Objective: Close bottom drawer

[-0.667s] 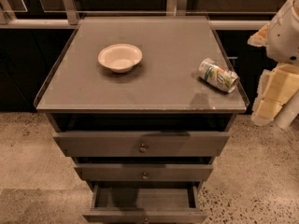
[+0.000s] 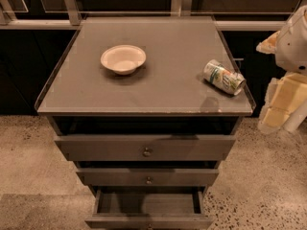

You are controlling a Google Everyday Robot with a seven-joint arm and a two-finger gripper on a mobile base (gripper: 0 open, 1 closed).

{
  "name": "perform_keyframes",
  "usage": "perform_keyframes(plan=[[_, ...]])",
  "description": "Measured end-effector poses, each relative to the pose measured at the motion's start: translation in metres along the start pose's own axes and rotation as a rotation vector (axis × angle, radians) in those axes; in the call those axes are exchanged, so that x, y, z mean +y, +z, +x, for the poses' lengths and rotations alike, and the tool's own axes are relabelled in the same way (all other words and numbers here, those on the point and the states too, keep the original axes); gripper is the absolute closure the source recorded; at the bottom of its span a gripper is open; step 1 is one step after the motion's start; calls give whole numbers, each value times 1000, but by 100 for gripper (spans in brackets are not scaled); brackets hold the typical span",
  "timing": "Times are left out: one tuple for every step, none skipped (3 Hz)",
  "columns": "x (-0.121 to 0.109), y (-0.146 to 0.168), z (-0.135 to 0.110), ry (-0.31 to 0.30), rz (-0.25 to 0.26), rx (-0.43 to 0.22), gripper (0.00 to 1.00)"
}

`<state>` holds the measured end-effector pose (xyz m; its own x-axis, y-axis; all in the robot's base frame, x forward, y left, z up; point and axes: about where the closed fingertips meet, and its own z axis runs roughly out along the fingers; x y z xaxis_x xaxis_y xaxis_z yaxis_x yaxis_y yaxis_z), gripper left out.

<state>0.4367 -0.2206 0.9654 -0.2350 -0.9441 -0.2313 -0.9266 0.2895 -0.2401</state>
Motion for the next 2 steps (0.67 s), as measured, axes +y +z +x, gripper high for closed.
perform_keyframes(plan=[[13, 43, 16, 73, -43, -63, 0], [32, 104, 33, 167, -87, -111, 0]])
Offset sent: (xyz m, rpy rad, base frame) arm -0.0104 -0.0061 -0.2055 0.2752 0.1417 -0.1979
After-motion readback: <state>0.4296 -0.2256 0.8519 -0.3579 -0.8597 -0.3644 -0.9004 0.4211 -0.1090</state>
